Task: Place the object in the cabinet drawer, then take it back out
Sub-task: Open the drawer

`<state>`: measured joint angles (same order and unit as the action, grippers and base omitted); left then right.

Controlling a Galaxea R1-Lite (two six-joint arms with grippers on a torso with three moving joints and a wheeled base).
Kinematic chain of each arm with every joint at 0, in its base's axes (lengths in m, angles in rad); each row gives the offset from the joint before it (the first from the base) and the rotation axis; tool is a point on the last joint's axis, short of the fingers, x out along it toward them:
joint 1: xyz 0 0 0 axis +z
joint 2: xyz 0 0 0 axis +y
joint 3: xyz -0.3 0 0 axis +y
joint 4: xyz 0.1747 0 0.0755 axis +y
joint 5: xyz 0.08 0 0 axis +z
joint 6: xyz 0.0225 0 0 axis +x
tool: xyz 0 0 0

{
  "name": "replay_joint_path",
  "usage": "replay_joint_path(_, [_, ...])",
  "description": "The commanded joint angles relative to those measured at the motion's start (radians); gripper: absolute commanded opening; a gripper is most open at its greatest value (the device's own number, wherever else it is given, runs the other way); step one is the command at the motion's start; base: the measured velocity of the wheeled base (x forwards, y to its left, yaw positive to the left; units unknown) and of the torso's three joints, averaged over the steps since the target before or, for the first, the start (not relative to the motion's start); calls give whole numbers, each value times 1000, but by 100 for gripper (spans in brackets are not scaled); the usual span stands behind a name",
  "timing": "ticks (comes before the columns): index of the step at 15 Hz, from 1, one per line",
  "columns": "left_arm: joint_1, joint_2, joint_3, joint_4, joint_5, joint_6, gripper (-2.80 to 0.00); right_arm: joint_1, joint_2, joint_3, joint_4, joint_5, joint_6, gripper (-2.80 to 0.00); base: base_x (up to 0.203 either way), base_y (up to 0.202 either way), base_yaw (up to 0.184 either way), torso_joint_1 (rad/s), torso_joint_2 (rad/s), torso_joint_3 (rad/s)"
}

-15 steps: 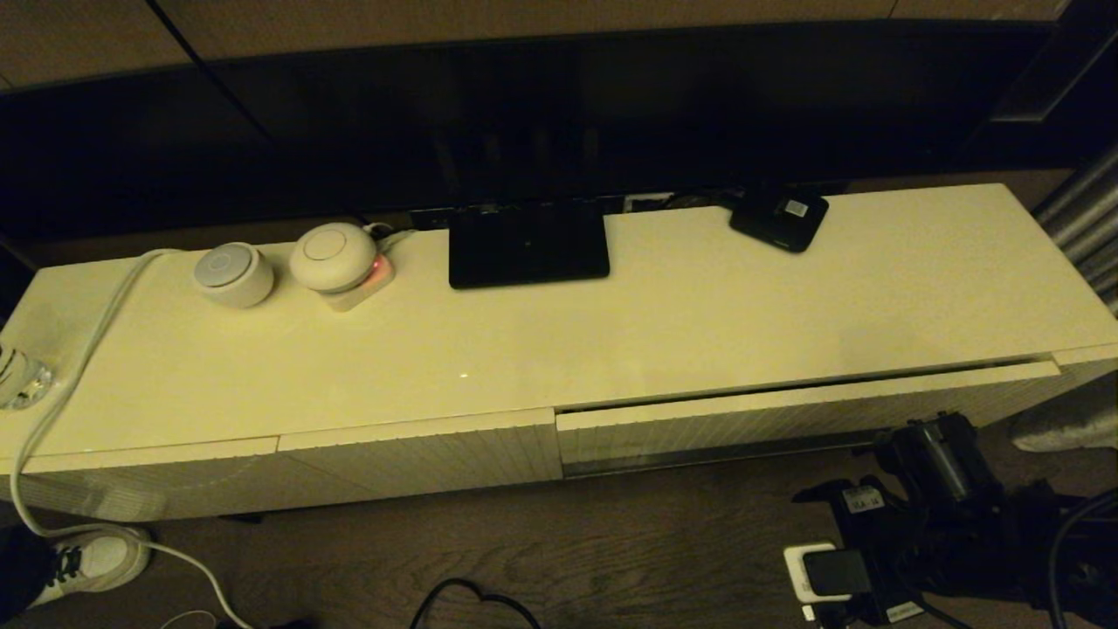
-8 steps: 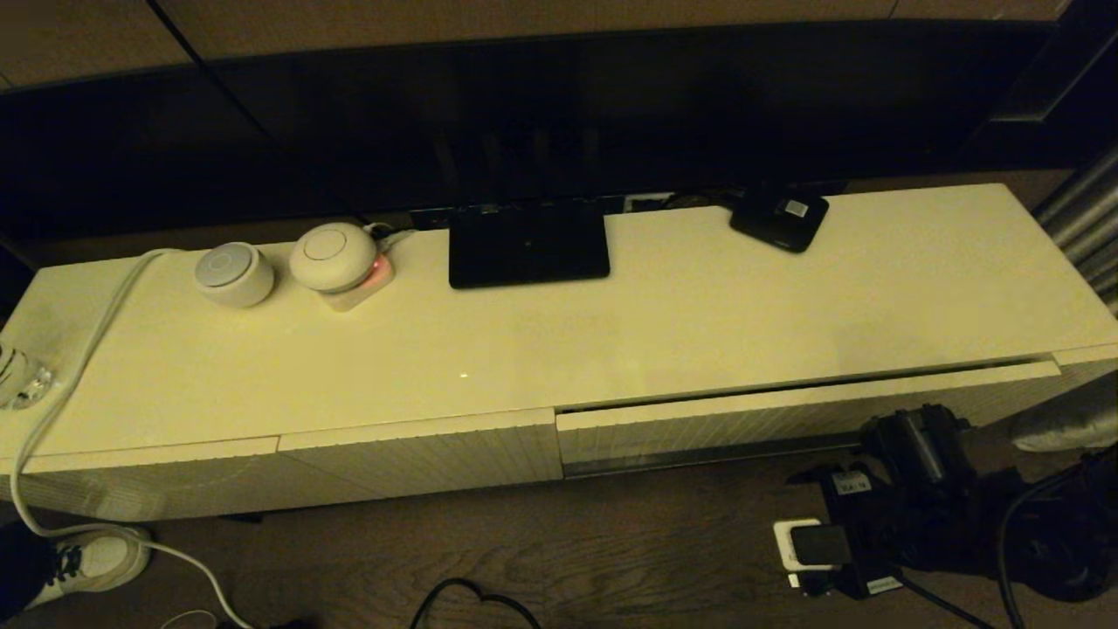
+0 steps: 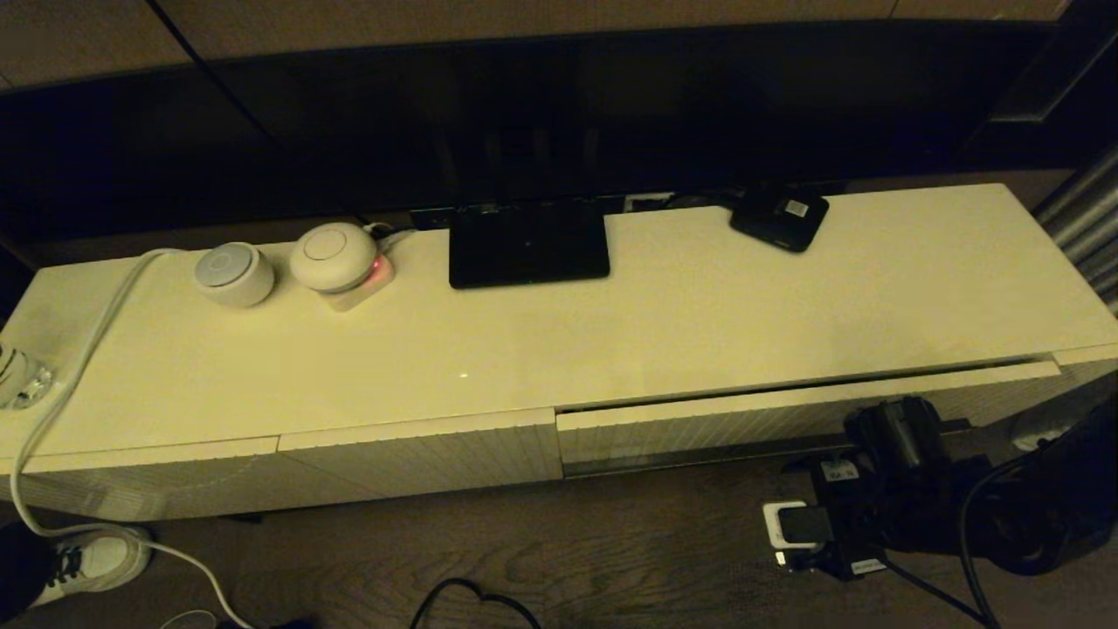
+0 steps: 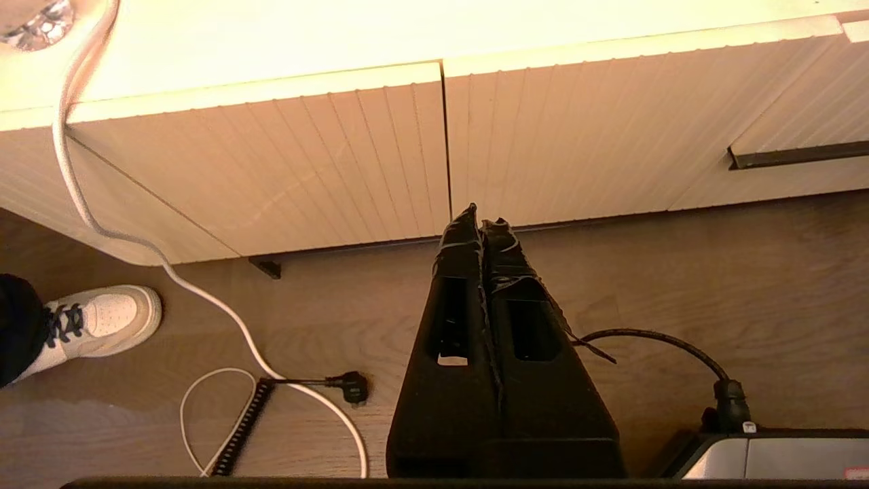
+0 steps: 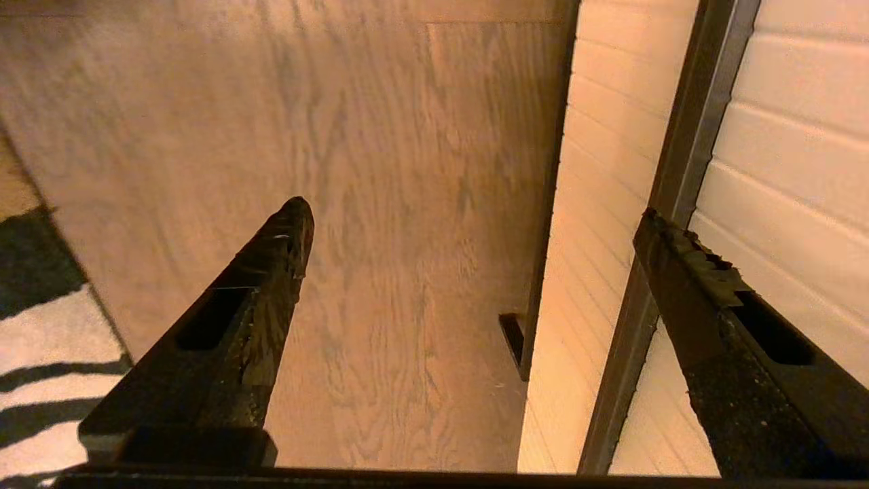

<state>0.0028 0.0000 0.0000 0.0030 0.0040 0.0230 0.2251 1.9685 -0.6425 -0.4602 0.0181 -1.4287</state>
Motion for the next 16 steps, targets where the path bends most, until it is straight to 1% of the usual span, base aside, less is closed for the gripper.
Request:
replay_joint_path(1, [0, 0, 3, 0, 1, 0, -280, -7, 32, -22, -5, 0, -7, 0, 0, 0, 0, 0, 0, 0])
replay_joint_path(10, [0, 0, 3, 0, 1, 0, -280, -23, 82, -91, -5, -6, -7, 0, 0, 0, 0, 0, 0, 0])
replay_joint_path(16, [0, 0, 3, 0, 1, 0, -280, -23, 97, -124, -32, -6, -6, 0, 0, 0, 0, 0, 0, 0])
